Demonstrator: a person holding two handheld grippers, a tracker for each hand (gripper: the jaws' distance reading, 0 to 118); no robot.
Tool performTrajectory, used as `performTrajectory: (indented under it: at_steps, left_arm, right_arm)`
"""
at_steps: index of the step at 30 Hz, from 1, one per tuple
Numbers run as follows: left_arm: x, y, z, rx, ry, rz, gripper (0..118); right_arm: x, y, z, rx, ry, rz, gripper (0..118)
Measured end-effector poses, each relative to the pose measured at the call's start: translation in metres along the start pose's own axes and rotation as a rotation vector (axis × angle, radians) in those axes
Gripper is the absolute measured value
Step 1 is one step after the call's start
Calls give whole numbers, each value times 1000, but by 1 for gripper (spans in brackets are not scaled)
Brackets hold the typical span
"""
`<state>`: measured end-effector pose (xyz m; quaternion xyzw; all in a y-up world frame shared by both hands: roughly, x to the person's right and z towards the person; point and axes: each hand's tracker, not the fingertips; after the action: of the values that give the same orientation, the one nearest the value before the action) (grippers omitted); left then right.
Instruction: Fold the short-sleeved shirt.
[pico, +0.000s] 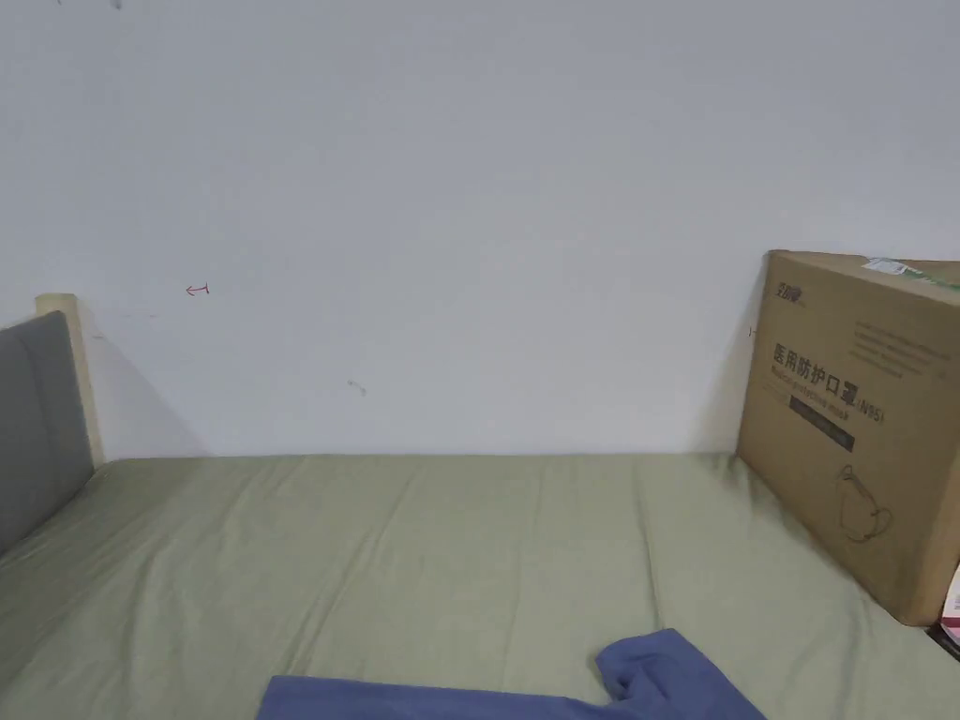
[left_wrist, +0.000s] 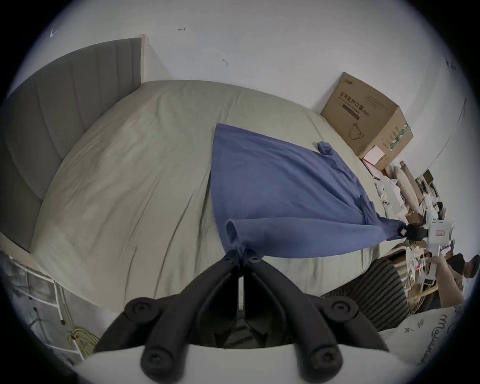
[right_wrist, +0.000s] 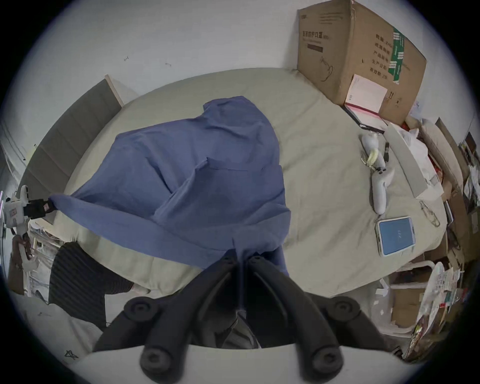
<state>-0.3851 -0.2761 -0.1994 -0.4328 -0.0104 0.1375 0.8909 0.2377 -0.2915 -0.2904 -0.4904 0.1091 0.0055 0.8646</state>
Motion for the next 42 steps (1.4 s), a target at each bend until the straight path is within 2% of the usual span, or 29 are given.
performTrajectory:
  at_steps: [2, 3, 4, 5, 6, 7, 8, 11, 17, 19, 20, 21, 22, 23, 24, 26, 28, 31, 34, 35, 38, 41, 42]
  left_arm:
    - [-1, 3, -11, -10, -6, 28, 2]
    - [-1, 3, -15, -10, -23, 39, 10]
    - [0, 2, -16, 13, -39, 63, 28]
    - [2, 2, -16, 45, -53, 99, 59]
    - [4, 1, -16, 56, -76, 123, 98]
    - [5, 1, -16, 70, -108, 142, 109]
    - [8, 1, -13, 103, -132, 160, 109]
    - [24, 8, -4, 173, -163, 167, 109]
    - [78, 39, 36, 442, -121, -10, 108]
    - [93, 46, 48, 562, -115, -48, 99]
    - [99, 48, 52, 621, -132, -53, 86]
    - [104, 51, 54, 660, -144, -54, 53]
    - [108, 55, 53, 674, -157, -42, 13]
    - [110, 61, 49, 664, -158, -34, 0]
    - [114, 67, 44, 658, -142, -31, 0]
    - [113, 72, 39, 666, -127, -30, 0]
    - [112, 88, 34, 660, -177, -13, 0]
    - [110, 126, 19, 621, -97, -53, 0]
    - [93, 190, -23, 396, -62, -62, 0]
    - [86, 212, -46, 288, -51, -72, 0]
    - [58, 262, -125, -10, -25, -91, 0]
    - [29, 286, -194, -145, -33, -41, 0]
    - [21, 292, -214, -166, -21, -28, 9]
  right_arm:
    - [1, 6, -6, 9, 5, -51, 7]
    - [1, 7, -5, 25, 18, -94, 22]
    - [3, 8, -5, 41, 46, -146, 43]
    - [2, 9, -4, 52, 79, -185, 72]
    - [0, 9, -1, 68, 110, -213, 95]
    - [-2, 10, 2, 86, 124, -227, 99]
    - [-6, 12, 6, 94, 118, -229, 99]
    - [-26, 20, 19, 175, 67, -175, 99]
    - [-79, 44, 66, 524, 67, -60, 98]
    - [-93, 49, 76, 634, 120, -60, 86]
    - [-99, 53, 79, 682, 149, -71, 67]
    - [-104, 57, 79, 714, 168, -84, 16]
    - [-107, 61, 78, 723, 158, -96, 0]
    - [-112, 69, 75, 709, 130, -107, 0]
    - [-113, 73, 71, 721, 122, -132, 0]
    - [-111, 84, 65, 700, 216, -151, 0]
    - [-114, 89, 61, 715, 176, -148, 0]
    - [-113, 102, 54, 705, 155, -123, 0]
    - [-107, 119, 34, 649, 138, -109, 0]
    - [-103, 123, 26, 631, 174, -114, 0]
    - [-98, 131, 6, 616, 162, -149, 0]
    - [-91, 137, -15, 578, 181, -182, 0]
    - [-89, 140, -22, 560, 186, -192, 0]
